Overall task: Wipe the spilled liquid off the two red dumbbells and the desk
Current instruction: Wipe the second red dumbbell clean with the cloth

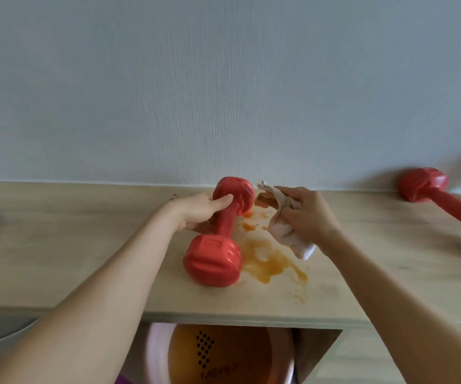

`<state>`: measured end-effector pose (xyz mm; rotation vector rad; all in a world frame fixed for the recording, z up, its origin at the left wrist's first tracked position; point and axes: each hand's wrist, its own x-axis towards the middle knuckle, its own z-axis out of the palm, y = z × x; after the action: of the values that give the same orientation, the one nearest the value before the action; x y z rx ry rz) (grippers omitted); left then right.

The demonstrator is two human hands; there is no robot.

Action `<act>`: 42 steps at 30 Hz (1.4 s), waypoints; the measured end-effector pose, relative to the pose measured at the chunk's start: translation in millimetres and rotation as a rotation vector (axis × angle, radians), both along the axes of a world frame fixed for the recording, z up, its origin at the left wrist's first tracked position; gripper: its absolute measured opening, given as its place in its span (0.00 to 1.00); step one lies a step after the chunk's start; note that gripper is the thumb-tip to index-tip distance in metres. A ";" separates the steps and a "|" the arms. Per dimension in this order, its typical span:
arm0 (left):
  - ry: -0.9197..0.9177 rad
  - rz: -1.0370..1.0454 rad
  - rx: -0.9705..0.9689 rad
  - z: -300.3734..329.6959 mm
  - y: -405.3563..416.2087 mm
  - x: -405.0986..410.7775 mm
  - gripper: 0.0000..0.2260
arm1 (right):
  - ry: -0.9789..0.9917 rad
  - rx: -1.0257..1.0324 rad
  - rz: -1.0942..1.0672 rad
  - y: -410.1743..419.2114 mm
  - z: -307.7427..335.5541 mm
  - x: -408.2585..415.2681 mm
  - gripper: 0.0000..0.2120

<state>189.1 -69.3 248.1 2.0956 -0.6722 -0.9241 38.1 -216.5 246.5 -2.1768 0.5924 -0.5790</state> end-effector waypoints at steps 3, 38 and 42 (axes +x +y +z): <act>0.216 -0.002 -0.055 -8.2 -7.6 2.0 0.20 | -0.070 0.059 0.031 -9.0 0.2 7.7 0.23; -0.603 0.123 -0.584 11.4 -11.6 -40.1 0.06 | -0.469 -0.396 0.254 32.8 35.6 37.0 0.23; -0.666 0.069 -0.536 8.9 -12.0 -43.8 0.08 | -0.432 -0.130 0.219 20.2 40.0 37.7 0.17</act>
<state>145.3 -81.4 257.0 1.8863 -1.0357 0.0410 75.8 -196.4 286.5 -2.1069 0.0864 -0.9524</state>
